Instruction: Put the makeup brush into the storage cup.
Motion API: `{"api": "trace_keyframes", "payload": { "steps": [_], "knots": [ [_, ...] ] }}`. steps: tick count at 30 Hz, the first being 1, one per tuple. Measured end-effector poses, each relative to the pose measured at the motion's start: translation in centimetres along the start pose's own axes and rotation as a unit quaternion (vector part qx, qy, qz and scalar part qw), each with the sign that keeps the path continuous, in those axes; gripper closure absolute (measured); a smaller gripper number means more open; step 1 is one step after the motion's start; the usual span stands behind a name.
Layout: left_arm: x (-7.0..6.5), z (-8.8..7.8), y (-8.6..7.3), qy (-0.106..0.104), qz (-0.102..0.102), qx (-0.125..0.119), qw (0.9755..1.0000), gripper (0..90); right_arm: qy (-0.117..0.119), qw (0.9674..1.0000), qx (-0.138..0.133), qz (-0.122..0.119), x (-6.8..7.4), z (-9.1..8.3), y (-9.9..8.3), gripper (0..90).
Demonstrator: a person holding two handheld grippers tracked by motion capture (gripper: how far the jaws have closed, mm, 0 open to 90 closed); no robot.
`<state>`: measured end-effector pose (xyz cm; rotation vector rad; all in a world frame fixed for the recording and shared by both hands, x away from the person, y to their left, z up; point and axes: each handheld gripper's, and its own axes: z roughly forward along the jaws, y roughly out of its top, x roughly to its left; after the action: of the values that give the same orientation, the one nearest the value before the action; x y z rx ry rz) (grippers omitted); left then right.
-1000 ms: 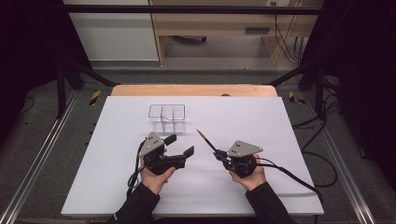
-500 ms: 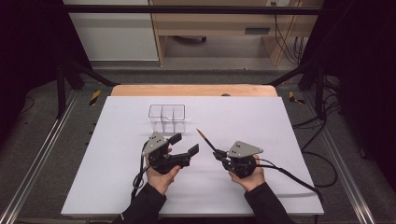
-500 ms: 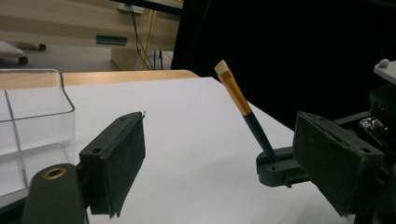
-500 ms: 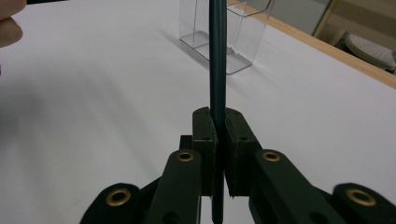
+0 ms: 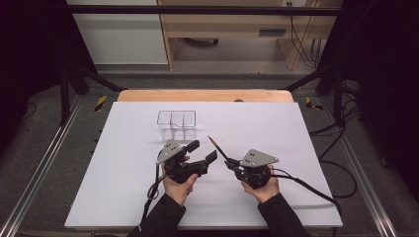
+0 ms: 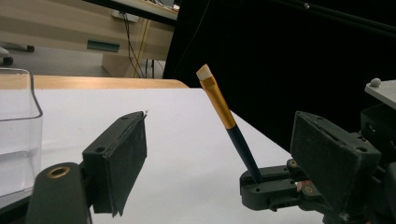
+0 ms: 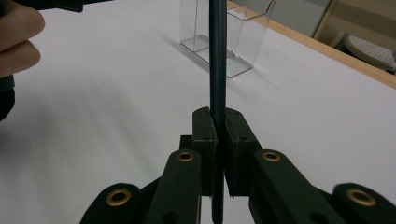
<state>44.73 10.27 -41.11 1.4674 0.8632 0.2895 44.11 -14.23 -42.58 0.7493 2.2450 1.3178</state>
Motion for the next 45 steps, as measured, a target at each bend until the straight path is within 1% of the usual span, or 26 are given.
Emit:
{"api": "trace_keyframes", "payload": {
  "steps": [2,7,14,17,21,27,31,39,45],
  "knots": [
    [0.0,0.2,-0.1,-0.002,-0.003,0.001,1.0,18.3,0.001,1.0,0.0,0.001,0.0,0.0,0.0,84.8],
    [0.1,0.5,-0.4,-0.001,-0.016,-0.006,0.9999,20.4,0.002,1.0,-0.001,0.001,0.1,0.1,0.0,84.8],
    [-0.1,1.0,-0.8,-0.005,-0.03,-0.013,0.9995,26.0,-0.001,1.0,-0.006,0.005,0.1,0.1,0.0,84.8],
    [-0.1,1.2,-0.8,-0.009,-0.037,-0.014,0.9992,28.9,0.001,0.9999,-0.007,0.007,0.1,0.1,0.0,84.8],
    [-0.4,1.4,-1.0,-0.012,-0.042,-0.019,0.9989,33.0,0.003,0.9999,-0.008,0.01,0.1,0.2,0.0,84.8],
    [-0.6,1.7,-1.4,-0.012,-0.056,-0.022,0.9981,39.2,0.004,0.9998,-0.012,0.015,0.1,0.2,0.0,84.8],
    [-0.7,1.9,-1.5,-0.015,-0.059,-0.024,0.9978,43.1,0.006,0.9998,-0.013,0.017,0.2,0.2,0.0,84.8],
    [-0.8,2.1,-1.6,-0.02,-0.078,-0.028,0.9963,52.5,0.006,0.9997,-0.015,0.018,0.2,0.3,0.0,84.8],
    [-0.9,2.2,-1.7,-0.021,-0.084,-0.031,0.9958,58.6,0.006,0.9997,-0.016,0.019,0.2,0.3,0.0,84.8]
  ]
}}
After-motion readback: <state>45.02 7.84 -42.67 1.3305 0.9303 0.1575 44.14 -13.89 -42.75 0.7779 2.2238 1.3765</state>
